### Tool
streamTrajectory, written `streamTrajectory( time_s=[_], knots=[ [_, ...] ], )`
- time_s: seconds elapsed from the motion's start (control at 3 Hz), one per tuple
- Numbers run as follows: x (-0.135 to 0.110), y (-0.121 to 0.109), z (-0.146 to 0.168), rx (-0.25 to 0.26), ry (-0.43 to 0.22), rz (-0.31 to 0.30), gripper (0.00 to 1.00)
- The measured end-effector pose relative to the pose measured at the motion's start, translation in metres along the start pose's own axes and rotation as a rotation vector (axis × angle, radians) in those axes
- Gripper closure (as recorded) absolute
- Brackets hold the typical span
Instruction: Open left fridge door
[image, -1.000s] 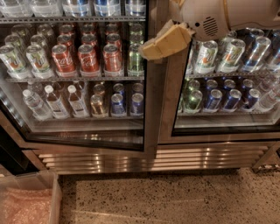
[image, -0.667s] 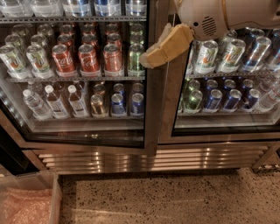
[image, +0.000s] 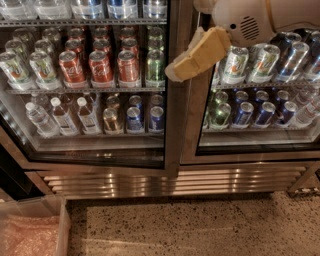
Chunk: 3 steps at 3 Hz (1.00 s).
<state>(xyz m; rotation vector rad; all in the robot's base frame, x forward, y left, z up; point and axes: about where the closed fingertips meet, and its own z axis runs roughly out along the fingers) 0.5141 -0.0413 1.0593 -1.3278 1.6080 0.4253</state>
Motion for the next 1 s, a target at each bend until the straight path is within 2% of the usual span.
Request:
streamTrajectory(
  time_s=[0.33,0.67,1.0],
  knots=[
    [-0.001,0.026,-0.045,0.138,0.058,0.030,0.00],
    [-0.015,0.058,-0.101,0.343,0.128,0.030,0.00],
    [-0.015,0.058,-0.101,0.343,0.128,0.030,0.00]
  ],
)
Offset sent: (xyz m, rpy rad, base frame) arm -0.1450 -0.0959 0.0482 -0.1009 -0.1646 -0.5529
